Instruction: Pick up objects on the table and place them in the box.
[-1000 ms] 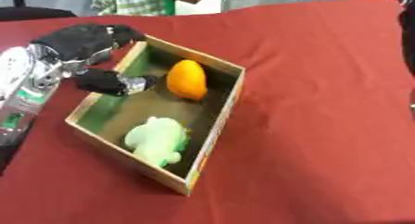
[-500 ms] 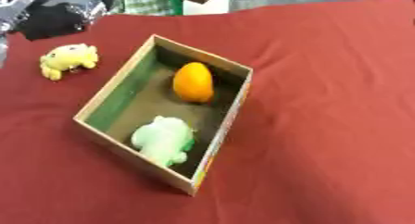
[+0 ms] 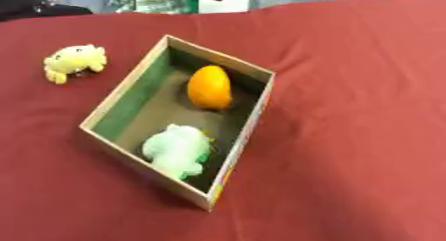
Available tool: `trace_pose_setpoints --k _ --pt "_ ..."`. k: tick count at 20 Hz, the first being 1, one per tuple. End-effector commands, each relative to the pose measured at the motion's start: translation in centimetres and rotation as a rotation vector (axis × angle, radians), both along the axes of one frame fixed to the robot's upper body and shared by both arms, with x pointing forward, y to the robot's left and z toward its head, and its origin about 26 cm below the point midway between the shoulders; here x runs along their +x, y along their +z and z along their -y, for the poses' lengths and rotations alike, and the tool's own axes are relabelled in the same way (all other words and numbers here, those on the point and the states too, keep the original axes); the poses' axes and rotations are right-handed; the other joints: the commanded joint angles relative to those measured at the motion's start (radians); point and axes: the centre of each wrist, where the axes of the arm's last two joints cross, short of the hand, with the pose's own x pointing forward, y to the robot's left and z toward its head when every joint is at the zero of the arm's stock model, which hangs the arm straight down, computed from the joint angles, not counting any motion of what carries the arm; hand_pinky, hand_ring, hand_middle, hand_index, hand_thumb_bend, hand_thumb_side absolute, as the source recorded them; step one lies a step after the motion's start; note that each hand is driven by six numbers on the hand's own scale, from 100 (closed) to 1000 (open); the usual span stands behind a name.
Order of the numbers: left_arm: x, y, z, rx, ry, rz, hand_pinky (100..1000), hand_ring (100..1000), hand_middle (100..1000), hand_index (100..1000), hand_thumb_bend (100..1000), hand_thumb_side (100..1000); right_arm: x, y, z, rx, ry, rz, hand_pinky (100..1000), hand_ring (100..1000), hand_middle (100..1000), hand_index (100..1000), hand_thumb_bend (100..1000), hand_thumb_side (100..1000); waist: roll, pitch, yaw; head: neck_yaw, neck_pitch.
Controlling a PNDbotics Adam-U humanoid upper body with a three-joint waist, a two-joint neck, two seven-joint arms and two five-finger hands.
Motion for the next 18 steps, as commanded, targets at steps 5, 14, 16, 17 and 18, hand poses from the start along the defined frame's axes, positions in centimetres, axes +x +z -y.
trace_pose_setpoints --k 5,14,16,17,18 --pt "3.3 0.6 -3.6 0.098 0.103 -0.203 812 937 982 1000 408 844 -0.3 1.0 0.0 -0.034 0.000 0.036 898 825 772 927 100 872 0.005 -0.008 -0.025 0.006 -0.022" --pt "7.3 -1.1 -6.3 0.084 0.175 -0.446 832 950 1000 1000 384 651 -0.2 1.2 -0.4 -0.048 0.017 0.035 900 824 770 926 100 873 0.010 0.007 -0.059 0.015 -0.040" --pt "7.8 -1.5 -6.9 0.083 0.209 -0.471 832 950 1000 1000 375 613 -0.2 1.2 -0.4 -0.049 0.016 0.034 900 824 769 926 100 873 0.011 0.010 -0.063 0.015 -0.043" --pt "7.9 -1.7 -7.1 0.083 0.223 -0.479 832 950 1000 1000 375 613 -0.3 1.2 -0.4 -0.048 0.015 0.034 900 824 769 926 100 873 0.011 0.011 -0.065 0.015 -0.044" --pt "8.0 -2.0 -7.4 0.083 0.238 -0.491 833 949 1000 1000 381 595 -0.3 1.2 -0.4 -0.047 0.014 0.034 901 824 768 927 100 872 0.011 0.013 -0.066 0.014 -0.046"
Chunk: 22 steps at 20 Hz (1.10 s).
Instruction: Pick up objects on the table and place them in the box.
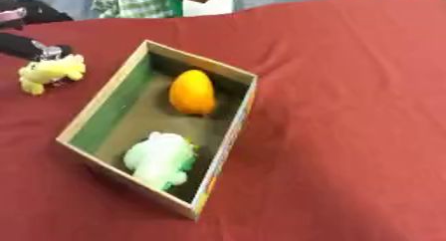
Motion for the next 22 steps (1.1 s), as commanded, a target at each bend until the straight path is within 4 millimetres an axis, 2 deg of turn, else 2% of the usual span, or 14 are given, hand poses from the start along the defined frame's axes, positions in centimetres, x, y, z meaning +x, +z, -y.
trace_pose_setpoints --k 1,10,15,22 --pt "0.2 1.0 -1.2 0.013 0.054 0.001 831 948 1000 1000 381 588 -0.3 0.8 0.0 -0.017 -0.004 0.031 901 825 768 927 100 872 -0.002 -0.016 -0.003 0.001 -0.015" --pt "0.7 -0.1 -2.3 0.035 0.092 -0.117 835 947 998 1000 387 540 -0.3 0.7 -0.1 -0.013 -0.003 0.025 902 824 765 928 100 868 -0.002 -0.010 -0.006 -0.002 -0.022" --pt "1.1 -1.0 -2.5 0.047 0.131 -0.145 828 941 994 1000 390 547 -0.3 0.7 -0.2 -0.008 0.002 0.025 902 824 763 929 100 868 -0.003 -0.006 -0.014 0.002 -0.030" --pt "1.9 -2.9 -2.8 0.060 0.206 -0.122 803 919 957 1000 290 517 -0.3 0.7 -0.3 -0.004 0.008 0.028 903 824 762 929 100 869 -0.007 0.005 -0.032 0.011 -0.042"
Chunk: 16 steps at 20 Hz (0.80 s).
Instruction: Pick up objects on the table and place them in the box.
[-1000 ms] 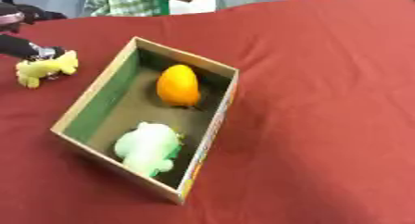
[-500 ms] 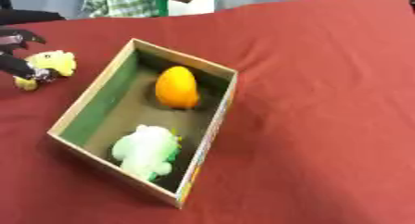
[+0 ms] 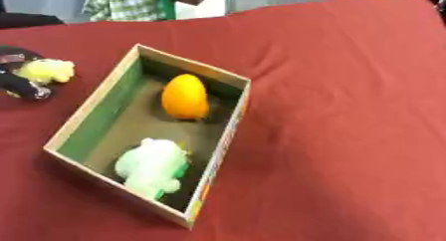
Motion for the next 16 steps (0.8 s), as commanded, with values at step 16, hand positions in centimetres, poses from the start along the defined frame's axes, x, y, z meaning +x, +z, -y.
trace_pose_setpoints --k 16 --pt "0.01 1.30 -0.53 -0.057 0.058 0.150 681 798 809 875 100 305 -0.33 0.66 0.02 -0.015 -0.006 0.020 905 822 761 932 100 869 -0.006 -0.019 -0.005 0.007 -0.010"
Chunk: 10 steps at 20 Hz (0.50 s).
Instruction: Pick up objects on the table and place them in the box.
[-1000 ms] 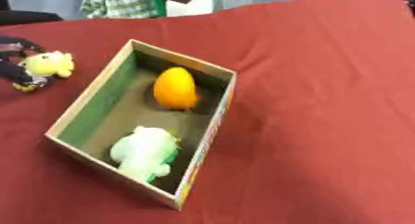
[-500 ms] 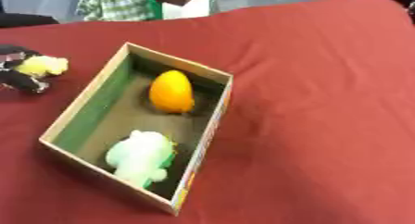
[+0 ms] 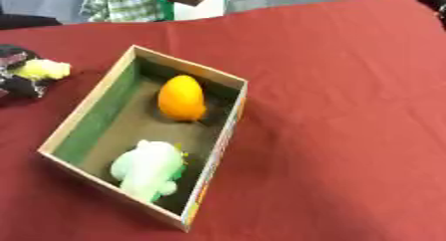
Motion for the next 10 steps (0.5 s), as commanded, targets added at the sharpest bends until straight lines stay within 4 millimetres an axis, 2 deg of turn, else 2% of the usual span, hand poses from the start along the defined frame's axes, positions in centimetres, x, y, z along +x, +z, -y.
trace_pose_setpoints --k 1,2,10 --pt "-0.3 1.7 -0.6 -0.018 -0.006 0.004 689 805 816 888 100 374 -0.4 0.7 0.1 -0.013 -0.009 0.028 905 823 761 932 100 869 -0.004 -0.026 0.002 0.002 -0.005" --pt "-0.3 1.8 -0.6 -0.022 -0.018 -0.019 697 810 819 896 100 423 -0.4 0.7 0.1 -0.013 -0.009 0.027 905 822 761 932 100 868 -0.004 -0.027 0.002 0.002 -0.004" --pt "-0.6 2.7 -0.8 -0.032 -0.048 -0.085 697 808 808 901 100 493 -0.4 0.7 0.1 -0.013 -0.010 0.018 905 822 760 932 100 866 -0.001 -0.037 0.006 0.000 -0.002"
